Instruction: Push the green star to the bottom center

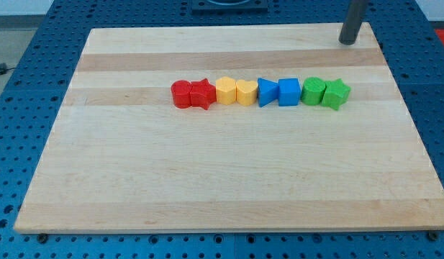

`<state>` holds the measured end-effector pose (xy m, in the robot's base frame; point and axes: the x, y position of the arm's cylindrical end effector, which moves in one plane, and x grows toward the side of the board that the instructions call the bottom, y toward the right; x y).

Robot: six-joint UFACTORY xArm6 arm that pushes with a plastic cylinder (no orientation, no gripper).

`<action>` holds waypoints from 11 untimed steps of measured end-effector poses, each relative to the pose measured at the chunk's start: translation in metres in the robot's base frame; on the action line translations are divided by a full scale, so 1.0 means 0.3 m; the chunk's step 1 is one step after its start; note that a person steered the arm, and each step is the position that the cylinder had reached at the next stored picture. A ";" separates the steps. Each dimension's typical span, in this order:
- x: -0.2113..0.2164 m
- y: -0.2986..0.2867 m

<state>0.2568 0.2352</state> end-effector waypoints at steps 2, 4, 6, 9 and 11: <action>0.173 0.000; 0.363 -0.032; 0.438 -0.137; 0.517 -0.287; 0.658 -0.443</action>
<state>0.4543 0.1021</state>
